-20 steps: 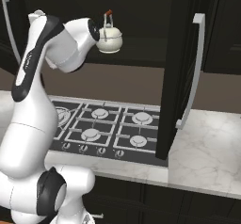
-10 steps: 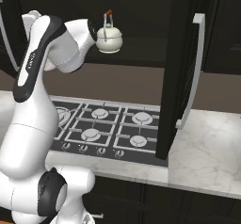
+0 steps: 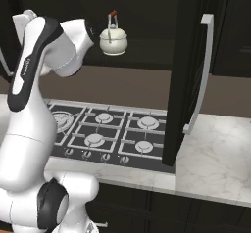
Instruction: Open the cabinet, pick the kettle from the cabinet, and place it in the sink.
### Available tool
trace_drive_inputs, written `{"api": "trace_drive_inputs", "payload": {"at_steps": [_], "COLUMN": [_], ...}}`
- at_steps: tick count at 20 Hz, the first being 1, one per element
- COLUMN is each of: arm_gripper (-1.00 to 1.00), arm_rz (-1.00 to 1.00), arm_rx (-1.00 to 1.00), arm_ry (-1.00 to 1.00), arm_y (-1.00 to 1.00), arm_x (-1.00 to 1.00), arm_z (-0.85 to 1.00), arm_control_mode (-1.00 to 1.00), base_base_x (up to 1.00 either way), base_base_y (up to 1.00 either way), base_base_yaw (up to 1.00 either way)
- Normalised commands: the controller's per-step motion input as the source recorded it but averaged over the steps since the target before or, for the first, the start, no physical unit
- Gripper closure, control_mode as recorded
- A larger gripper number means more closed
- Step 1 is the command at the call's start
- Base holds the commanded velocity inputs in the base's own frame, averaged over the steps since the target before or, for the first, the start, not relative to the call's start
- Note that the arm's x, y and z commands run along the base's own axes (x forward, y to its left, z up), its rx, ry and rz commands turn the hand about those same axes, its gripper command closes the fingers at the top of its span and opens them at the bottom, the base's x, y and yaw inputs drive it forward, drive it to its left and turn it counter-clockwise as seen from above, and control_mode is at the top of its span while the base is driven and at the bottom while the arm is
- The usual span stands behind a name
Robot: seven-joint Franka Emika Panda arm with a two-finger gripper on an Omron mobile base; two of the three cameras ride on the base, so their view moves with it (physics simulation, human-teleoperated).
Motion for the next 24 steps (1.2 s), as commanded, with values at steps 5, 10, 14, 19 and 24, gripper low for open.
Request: {"api": "trace_drive_inputs", "payload": {"at_steps": [5, 10, 14, 19, 24], "arm_gripper": [-1.0, -1.0, -1.0, -1.0, -1.0], "arm_rz": [0.0, 0.0, 0.0, 0.0, 0.0], "arm_rx": [0.0, 0.0, 0.0, 0.0, 0.0], "arm_ry": [0.11, 0.09, 0.07, 0.08, 0.06], "arm_y": [0.37, 0.46, 0.49, 0.5, 0.52], "arm_x": [-0.33, -0.33, -0.27, -0.22, -0.18], "arm_z": [0.03, 0.0, 0.0, 0.0, 0.0], "arm_control_mode": [-1.0, -1.0, -1.0, -1.0, -1.0], "base_base_x": [0.0, 0.0, 0.0, 0.0, 0.0], "base_base_y": [0.0, 0.0, 0.0, 0.0, 0.0], "base_base_yaw": [0.0, 0.0, 0.0, 0.0, 0.0]}}
